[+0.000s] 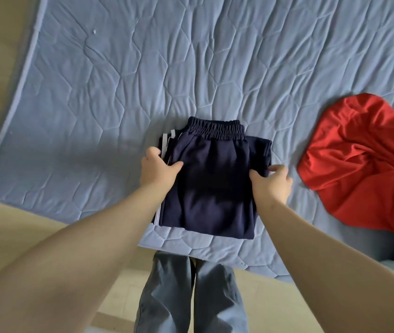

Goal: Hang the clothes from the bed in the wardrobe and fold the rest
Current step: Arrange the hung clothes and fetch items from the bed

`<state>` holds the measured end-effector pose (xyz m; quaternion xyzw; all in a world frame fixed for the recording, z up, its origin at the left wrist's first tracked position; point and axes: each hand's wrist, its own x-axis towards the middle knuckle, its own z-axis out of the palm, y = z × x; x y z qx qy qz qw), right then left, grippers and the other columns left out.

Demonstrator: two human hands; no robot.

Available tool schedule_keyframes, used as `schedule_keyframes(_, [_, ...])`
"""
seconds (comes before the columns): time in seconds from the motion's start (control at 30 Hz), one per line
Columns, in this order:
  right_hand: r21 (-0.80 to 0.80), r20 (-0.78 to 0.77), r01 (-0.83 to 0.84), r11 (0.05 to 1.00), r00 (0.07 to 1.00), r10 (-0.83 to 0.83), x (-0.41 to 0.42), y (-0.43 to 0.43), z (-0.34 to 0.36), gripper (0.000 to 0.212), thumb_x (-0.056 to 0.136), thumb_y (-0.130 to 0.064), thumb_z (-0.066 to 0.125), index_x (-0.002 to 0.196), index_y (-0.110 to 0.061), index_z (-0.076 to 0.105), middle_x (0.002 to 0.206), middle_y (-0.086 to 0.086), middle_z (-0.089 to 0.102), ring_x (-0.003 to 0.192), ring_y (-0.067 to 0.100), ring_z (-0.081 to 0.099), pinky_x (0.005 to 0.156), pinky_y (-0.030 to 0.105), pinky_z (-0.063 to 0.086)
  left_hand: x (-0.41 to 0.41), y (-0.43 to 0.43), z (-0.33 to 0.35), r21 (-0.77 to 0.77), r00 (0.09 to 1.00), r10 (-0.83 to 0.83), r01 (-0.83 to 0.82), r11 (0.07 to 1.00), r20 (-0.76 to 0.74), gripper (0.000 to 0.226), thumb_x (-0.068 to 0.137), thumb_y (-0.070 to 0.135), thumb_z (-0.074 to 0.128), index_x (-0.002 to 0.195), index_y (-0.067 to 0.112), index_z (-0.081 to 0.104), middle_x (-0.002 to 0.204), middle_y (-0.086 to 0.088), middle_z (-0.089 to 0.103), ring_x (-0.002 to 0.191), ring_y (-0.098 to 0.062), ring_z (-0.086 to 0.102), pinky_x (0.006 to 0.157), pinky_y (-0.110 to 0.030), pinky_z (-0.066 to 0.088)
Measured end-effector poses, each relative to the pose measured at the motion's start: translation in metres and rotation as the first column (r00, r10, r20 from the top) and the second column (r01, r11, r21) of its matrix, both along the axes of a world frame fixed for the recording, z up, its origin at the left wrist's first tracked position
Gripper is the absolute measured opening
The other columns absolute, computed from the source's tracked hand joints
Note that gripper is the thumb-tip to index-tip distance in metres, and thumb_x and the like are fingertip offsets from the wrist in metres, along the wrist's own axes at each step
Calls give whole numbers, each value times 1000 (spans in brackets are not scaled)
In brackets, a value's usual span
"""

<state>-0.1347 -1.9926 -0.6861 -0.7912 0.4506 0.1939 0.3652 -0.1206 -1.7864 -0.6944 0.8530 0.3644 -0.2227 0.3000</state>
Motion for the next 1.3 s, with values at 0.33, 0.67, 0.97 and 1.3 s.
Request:
schedule_keyframes(0.33, [440, -55, 34, 897, 998, -11, -27, 13, 15, 12, 84, -7, 61, 83, -19, 59, 84, -1, 65, 85, 22, 60, 76, 30, 49, -39, 15, 15, -282, 993, -118, 117, 952, 14, 18, 88, 26, 61, 98, 12, 57, 94, 1, 64, 91, -21, 58, 68, -23, 41])
schedule_keyframes(0.67, [190, -249, -154, 969, 948, 200, -37, 5, 1, 53, 80, -30, 64, 126, -16, 43, 117, 8, 54, 112, 32, 50, 97, 43, 42, -38, 9, 2, -37, 980, -106, 101, 994, -167, 88, 70, 50, 73, 139, 14, 32, 138, -11, 40, 127, -32, 39, 103, -41, 36])
schedule_keyframes(0.97, [170, -162, 76, 982, 986, -49, -24, -1, -35, 95, 65, -40, 81, 140, -19, 26, 138, 11, 40, 124, 33, 43, 104, 49, 38, -10, 11, -29, -282, 971, 135, -189, 941, -199, 85, 63, 42, 82, 127, 11, 37, 124, -1, 52, 108, -21, 53, 89, -31, 42])
schedule_keyframes(1.3, [560, -114, 277, 781, 959, -258, -16, 6, 8, 18, 81, -9, 69, 83, -22, 58, 81, 2, 67, 71, 19, 65, 55, 30, 54, -9, 13, 17, -534, 969, 190, -245, 810, -156, 20, 74, 24, 77, 90, 23, 65, 76, 11, 66, 62, -1, 63, 47, -11, 45])
